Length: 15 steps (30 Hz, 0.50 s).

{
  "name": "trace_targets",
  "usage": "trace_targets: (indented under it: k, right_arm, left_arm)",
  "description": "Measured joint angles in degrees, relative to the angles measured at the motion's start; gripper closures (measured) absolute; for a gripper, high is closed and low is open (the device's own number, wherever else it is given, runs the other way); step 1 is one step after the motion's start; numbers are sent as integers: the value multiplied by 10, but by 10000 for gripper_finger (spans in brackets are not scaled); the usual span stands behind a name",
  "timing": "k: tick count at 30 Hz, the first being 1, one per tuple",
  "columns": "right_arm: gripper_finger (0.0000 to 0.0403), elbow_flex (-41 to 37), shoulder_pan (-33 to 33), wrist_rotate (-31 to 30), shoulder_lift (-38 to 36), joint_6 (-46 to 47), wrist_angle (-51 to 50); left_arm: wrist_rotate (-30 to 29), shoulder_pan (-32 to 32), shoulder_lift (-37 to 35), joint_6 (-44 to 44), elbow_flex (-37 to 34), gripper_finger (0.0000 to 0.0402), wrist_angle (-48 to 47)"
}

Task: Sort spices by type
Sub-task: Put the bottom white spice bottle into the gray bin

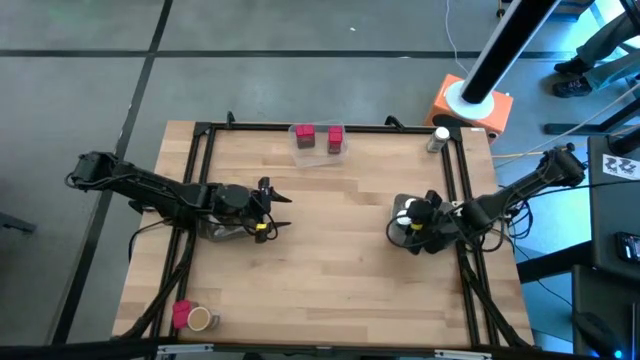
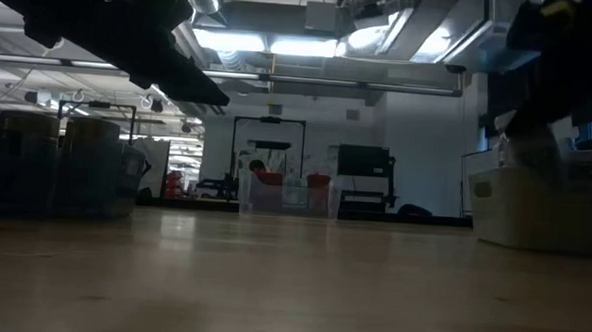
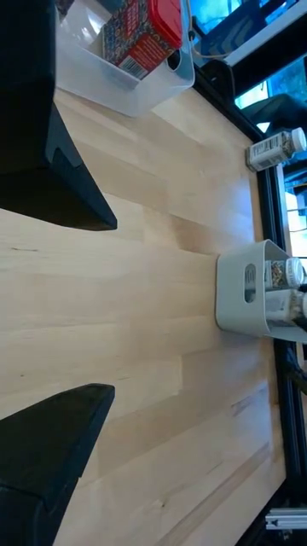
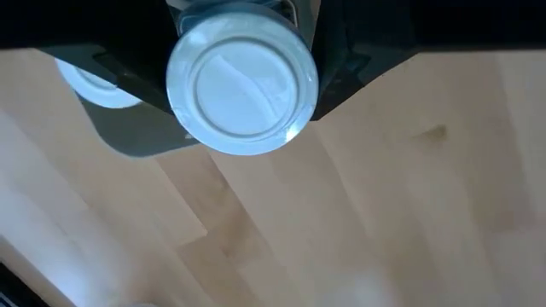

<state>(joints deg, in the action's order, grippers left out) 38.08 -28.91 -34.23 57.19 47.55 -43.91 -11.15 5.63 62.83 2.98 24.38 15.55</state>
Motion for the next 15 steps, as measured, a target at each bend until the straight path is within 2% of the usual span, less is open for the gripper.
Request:
trace_targets:
  k: [6, 10, 15]
  right_arm:
    - [193, -33, 0, -9, 0, 0, 34]
    - [175, -38, 0, -13, 0, 1, 38]
    - [176, -41, 0, -14, 0, 1, 36]
  left_arm:
    - [0, 0, 0, 0, 0, 109, 0]
    - [0, 0, 0, 0, 0, 109, 1]
    - [0, 0, 0, 0, 0, 109, 1]
